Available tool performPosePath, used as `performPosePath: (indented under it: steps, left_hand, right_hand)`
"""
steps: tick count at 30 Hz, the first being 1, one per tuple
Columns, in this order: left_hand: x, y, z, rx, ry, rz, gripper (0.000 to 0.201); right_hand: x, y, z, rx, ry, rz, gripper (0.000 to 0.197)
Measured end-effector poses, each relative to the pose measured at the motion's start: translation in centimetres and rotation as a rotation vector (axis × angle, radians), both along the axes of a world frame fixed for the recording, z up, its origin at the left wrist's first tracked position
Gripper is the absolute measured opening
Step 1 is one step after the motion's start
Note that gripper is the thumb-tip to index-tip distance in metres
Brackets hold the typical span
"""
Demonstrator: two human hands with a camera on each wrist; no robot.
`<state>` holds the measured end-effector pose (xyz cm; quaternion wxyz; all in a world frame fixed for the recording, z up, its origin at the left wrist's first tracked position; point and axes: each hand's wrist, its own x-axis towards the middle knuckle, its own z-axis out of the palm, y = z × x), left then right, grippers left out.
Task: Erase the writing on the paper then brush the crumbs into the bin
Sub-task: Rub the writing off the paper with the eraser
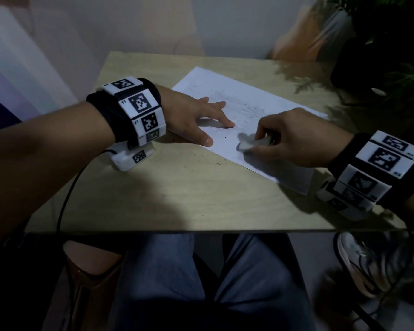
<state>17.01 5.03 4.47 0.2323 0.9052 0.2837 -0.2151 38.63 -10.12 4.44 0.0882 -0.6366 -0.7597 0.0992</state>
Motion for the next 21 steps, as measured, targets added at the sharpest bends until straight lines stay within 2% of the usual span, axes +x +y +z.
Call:
performPosePath:
  steps: [3,7,11,14,16,17,19,21]
  left_hand:
    - [0.01,-0.03,-0.02,0.012,0.000,-0.002,0.064]
    - [0.20,0.00,-0.12,0.047,-0.013,0.019,0.063]
    - [0.30,0.10,-0.13,0.070,-0.024,0.005,0.067]
    - [0.34,-0.11,0.02,0.054,0.010,-0.006,0.075]
    - [0.35,-0.20,0.09,0.063,0.032,-0.006,0.074]
    - [0.34,-0.24,0.08,0.066,0.039,-0.003,0.074]
    - [0.40,-0.29,0.06,0.071,0.043,0.003,0.074]
    - [0.42,-0.34,0.05,0.071,0.043,0.000,0.074]
  right_hand:
    - [0.05,0.21,-0.46,0.112,-0.104,-0.020,0.037]
    - [-0.57,-0.30,-0.10,0.051,0.037,0.038,0.026]
    - [-0.51,-0.06,0.00,0.046,0.063,0.006,0.034]
    - [-0.68,-0.34,-0.18,-0.065,0.144,0.123,0.029]
    - [-0.65,-0.13,0.00,-0.085,0.182,0.104,0.040]
    - [-0.50,0.14,0.05,-0.065,0.166,0.050,0.046]
    - [-0.41,0.55,0.08,0.012,0.073,-0.034,0.043]
    - [-0.72,0.43,-0.07,0.037,0.031,0.001,0.039]
